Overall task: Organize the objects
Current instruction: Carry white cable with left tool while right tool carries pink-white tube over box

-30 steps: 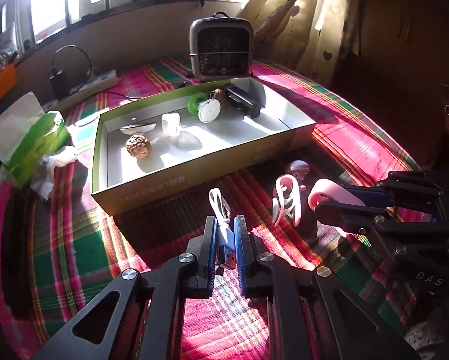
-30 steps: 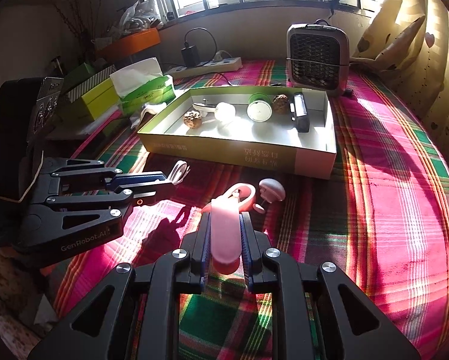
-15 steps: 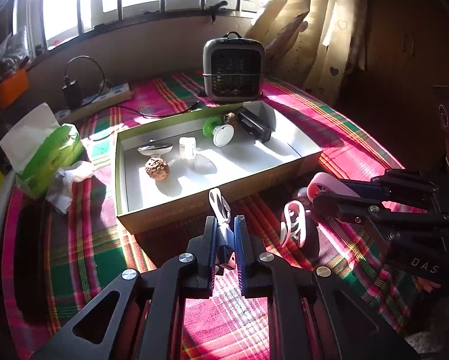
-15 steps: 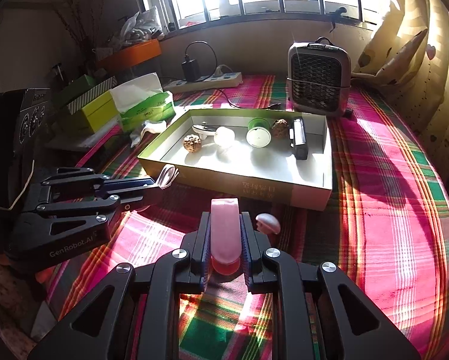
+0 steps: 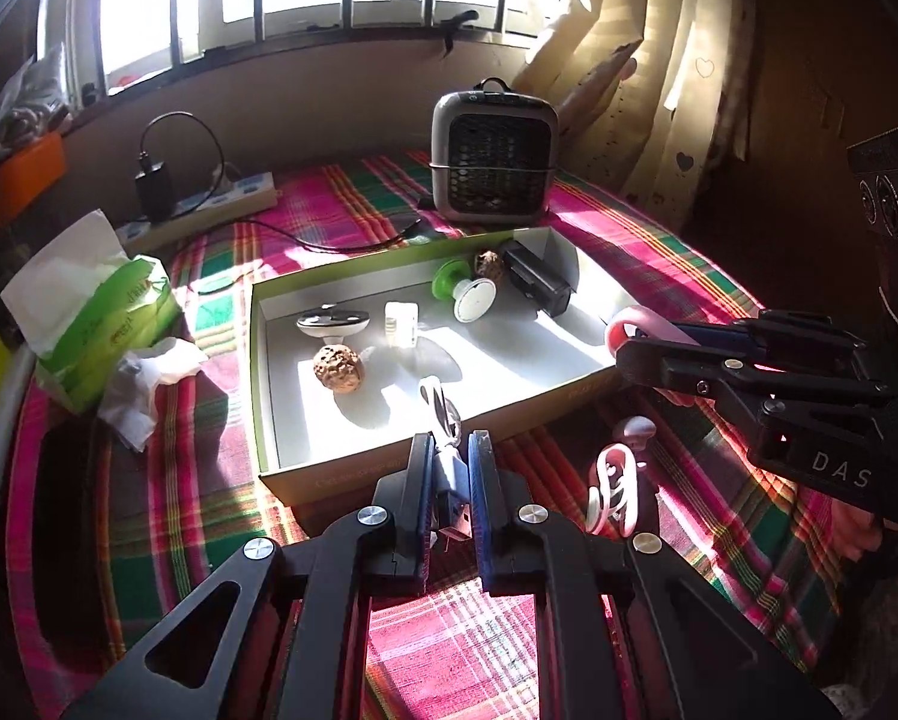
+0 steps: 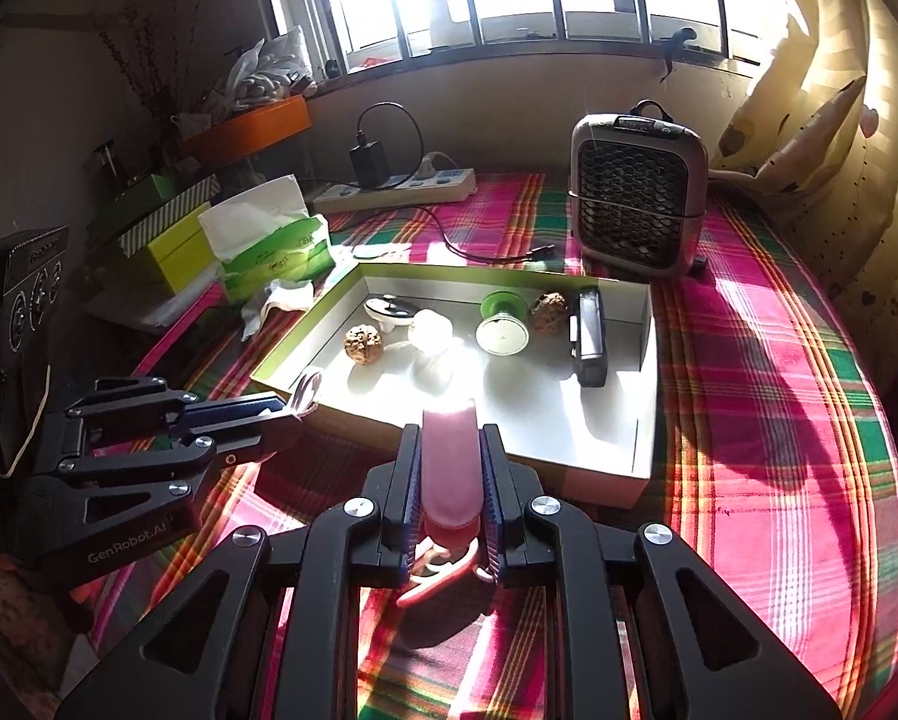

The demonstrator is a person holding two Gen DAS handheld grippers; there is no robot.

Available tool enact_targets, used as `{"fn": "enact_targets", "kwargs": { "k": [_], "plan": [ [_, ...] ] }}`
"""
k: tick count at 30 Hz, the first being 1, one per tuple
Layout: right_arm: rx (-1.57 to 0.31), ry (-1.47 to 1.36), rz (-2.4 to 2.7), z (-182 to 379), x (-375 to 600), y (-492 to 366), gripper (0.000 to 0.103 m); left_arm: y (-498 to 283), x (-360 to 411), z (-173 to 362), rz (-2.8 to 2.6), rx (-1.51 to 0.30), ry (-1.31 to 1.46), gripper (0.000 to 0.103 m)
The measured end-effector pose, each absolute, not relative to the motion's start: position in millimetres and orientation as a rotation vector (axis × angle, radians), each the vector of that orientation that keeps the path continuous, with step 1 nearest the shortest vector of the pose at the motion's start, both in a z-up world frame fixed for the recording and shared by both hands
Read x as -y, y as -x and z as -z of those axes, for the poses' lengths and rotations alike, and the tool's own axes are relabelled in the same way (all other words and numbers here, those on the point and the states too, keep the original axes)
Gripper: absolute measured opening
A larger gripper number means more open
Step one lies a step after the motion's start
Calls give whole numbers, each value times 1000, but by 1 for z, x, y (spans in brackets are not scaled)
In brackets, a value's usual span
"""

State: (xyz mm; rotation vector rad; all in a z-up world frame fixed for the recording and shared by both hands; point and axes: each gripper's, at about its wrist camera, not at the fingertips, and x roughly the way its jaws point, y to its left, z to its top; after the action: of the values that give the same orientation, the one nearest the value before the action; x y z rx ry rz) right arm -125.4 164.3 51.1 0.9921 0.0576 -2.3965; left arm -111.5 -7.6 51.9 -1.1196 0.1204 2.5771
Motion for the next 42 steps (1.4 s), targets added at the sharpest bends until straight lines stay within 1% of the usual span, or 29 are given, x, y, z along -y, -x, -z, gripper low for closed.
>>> {"fn": "enact_targets", "kwargs": {
  "k": [15, 23, 42],
  "plan": [
    [-68, -1016, 2388, -58, -145, 186, 19, 141, 17, -43, -2598, -66, 1170, 10],
    [-65, -1070, 2353, -48, -126, 219, 19, 153, 18, -37, -2605, -49, 1188, 10],
    [-91, -1140, 2300, -31, -106, 246, 19, 173, 21, -18, -2580, -41, 1269, 9]
  ]
}}
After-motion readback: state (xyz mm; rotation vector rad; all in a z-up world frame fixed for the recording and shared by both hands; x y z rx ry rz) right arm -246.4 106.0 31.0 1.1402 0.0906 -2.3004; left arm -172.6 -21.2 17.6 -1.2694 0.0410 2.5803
